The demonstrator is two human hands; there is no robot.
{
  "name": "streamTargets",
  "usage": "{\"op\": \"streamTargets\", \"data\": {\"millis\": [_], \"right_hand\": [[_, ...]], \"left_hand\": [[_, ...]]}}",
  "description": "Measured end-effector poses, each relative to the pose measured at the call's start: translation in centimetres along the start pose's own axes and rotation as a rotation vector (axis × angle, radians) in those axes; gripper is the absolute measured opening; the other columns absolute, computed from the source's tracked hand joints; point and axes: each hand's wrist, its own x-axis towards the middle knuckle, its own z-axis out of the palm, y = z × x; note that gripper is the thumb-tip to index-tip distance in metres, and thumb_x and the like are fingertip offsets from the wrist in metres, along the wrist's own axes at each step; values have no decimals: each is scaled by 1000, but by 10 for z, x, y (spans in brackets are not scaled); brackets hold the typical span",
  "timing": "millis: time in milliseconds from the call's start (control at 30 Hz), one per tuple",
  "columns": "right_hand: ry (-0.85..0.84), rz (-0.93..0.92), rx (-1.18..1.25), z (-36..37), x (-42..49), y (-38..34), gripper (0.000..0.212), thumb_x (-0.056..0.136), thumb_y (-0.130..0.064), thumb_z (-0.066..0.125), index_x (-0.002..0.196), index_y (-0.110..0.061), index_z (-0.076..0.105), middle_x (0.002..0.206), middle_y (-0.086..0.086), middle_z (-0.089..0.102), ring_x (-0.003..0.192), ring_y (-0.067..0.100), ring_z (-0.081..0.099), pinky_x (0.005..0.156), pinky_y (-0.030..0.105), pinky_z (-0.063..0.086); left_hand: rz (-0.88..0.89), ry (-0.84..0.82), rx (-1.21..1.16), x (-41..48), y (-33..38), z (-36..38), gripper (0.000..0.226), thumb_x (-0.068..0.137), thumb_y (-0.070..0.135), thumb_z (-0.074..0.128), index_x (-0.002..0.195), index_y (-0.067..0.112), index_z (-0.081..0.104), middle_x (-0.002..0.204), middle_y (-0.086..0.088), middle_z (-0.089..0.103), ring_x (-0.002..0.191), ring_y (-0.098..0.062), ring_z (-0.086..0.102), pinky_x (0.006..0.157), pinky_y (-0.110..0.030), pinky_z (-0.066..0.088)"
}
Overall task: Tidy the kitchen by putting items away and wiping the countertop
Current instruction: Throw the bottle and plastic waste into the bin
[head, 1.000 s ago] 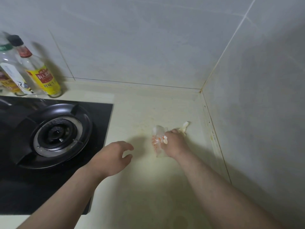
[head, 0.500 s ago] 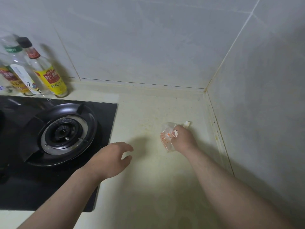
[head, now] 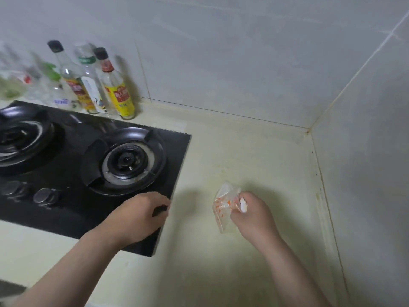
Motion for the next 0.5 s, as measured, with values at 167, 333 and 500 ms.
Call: {"op": "streamTargets", "data": {"millis": [167, 333, 500], "right_hand": [[-64, -63, -45, 15, -21, -27, 9, 80, -14, 62, 78, -20, 57, 68, -4, 58, 57, 13, 47, 52, 20, 38], [-124, -137, -49, 28, -38, -67, 13, 81, -15, 62, 74, -20, 53, 64, -5, 51, 54, 12, 39, 46, 21, 32], [-193, -182, -32, 57, -68, -121, 17, 84, -19, 62, 72, -22, 51, 63, -8, 49, 51, 8, 37, 41, 15, 30]], "left_hand": [[-92, 45, 3, -52, -32, -21, 34, 92, 31, 61, 126, 29, 61, 121, 19, 57, 108, 1, 54, 90, -15, 43], [-211, 109, -37, -103, -67, -37, 32, 92, 28, 61, 124, 25, 62, 123, 14, 60, 105, -3, 58, 89, -18, 46], [-301, 204, -59, -162, -99, -51, 29, 93, 32, 58, 122, 31, 62, 121, 21, 57, 107, -2, 58, 89, -18, 45]]}}
